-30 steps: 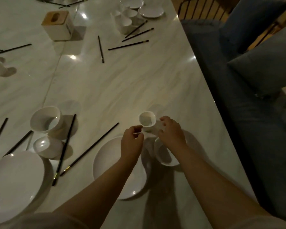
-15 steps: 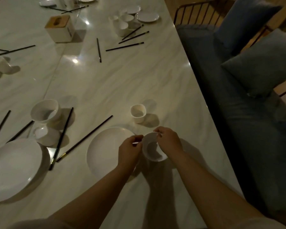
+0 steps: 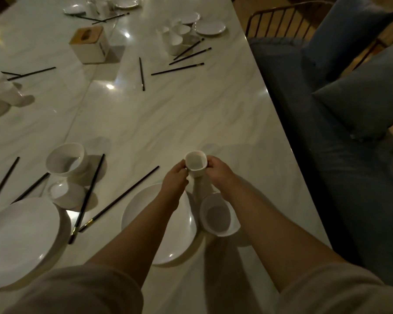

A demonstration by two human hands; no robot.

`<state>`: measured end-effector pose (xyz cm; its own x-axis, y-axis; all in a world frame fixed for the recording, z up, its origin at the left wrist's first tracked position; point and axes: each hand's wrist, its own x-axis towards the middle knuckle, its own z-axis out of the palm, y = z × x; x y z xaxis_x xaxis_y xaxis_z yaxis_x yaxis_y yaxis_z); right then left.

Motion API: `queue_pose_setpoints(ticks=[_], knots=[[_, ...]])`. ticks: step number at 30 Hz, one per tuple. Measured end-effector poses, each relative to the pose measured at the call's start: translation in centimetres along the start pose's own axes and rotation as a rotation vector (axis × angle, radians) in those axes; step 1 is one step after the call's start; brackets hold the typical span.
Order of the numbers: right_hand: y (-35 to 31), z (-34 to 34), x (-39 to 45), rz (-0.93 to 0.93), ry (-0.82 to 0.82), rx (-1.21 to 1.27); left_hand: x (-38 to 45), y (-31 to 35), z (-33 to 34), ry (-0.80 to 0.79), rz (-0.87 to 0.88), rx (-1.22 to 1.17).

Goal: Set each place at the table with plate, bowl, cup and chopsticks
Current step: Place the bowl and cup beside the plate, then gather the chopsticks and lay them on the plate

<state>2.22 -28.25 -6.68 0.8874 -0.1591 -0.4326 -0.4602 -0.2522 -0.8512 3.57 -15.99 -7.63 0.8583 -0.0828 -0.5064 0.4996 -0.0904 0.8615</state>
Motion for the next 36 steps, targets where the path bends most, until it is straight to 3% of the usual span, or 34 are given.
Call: queue_pose_setpoints(ticks=[8,13,19,23,27,30,36], knots=[[1.4,-2.0,-1.5,0.019,0.103,0.043,-0.3,-1.0,1.2,-0.082,0.01,0.019],[1.9,-2.5,-2.6,0.015,0.107,-0.057,-0.8,-1.7,1.5,-0.095,0.006,0.06],[2.7,-0.1,-5.3,-0.168,0.33,-0.189,-2.9,-3.4,-1.2,0.17,0.186,0.325],[3.4,3.4,-7.2,-0.288,0.239,-0.19,-4.9,-6.0,-4.9,0.391,0.28,0.471],[3.7,6.8,-8.0,-0.308,0.042,-0.298,-6.9,-8.5,-8.5,0.607,0.128,0.618],[3.8,9.0,-8.3,-0.283,-0.051,-0.349,-7.6,-9.8,-10.1,0.576,0.051,0.55],[4.0,12.3,-8.7,-0.217,-0.074,-0.357,-7.4,-10.9,-13.0,0.478,0.111,0.54]])
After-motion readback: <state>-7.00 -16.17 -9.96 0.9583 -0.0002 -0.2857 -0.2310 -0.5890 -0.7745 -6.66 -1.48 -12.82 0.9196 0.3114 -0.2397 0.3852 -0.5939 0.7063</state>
